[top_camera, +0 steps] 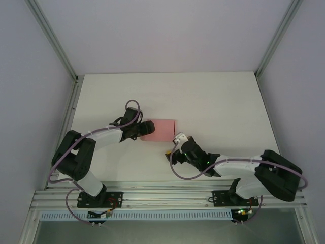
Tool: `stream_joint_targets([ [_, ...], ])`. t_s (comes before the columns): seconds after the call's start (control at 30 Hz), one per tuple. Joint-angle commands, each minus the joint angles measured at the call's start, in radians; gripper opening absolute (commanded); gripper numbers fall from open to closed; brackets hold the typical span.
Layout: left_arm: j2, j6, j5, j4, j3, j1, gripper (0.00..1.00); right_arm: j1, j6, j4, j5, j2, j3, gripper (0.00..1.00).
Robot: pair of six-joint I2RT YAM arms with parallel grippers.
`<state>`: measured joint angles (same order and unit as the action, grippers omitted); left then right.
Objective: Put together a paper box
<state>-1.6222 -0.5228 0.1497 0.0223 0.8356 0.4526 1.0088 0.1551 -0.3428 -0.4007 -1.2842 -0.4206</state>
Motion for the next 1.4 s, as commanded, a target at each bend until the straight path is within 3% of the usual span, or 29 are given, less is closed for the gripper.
stream_joint_targets([
  [0.0,-0.022,0.04,0.006,0.047,-0.012,-0.006,0.66,-0.024,0.073,0.08,-0.039,0.079,-0.066,1.0],
  [0.2,-0.034,0.045,0.016,0.035,-0.027,-0.001,0.56,-0.234,0.403,0.3,0.069,0.061,-0.253,1.0],
  [0.33,-0.045,0.044,0.016,0.041,-0.026,0.004,0.54,-0.322,0.456,0.369,0.13,-0.068,-0.352,1.0],
  [0.57,-0.045,0.046,0.007,0.057,-0.019,0.014,0.54,-0.351,0.482,0.486,0.259,-0.365,-0.551,0.94],
  [0.73,-0.046,0.04,0.007,0.065,-0.019,0.025,0.51,-0.389,0.522,0.45,0.422,-0.507,-0.604,0.78],
  [0.87,-0.038,0.022,0.065,0.036,-0.029,0.029,0.51,-0.391,0.55,0.415,0.433,-0.566,-0.59,0.59],
  [1.0,-0.017,0.019,0.088,0.04,-0.016,0.033,0.52,-0.395,0.57,0.389,0.424,-0.582,-0.542,0.51],
  [1.17,0.04,0.018,0.05,0.098,0.017,0.032,0.54,-0.403,0.572,0.38,0.427,-0.553,-0.502,0.52],
  [1.27,0.072,0.012,-0.033,0.152,0.04,0.028,0.65,-0.404,0.564,0.38,0.425,-0.524,-0.5,0.52],
  [1.37,0.087,-0.009,-0.043,0.131,0.036,0.013,0.72,-0.404,0.555,0.384,0.434,-0.512,-0.508,0.53],
])
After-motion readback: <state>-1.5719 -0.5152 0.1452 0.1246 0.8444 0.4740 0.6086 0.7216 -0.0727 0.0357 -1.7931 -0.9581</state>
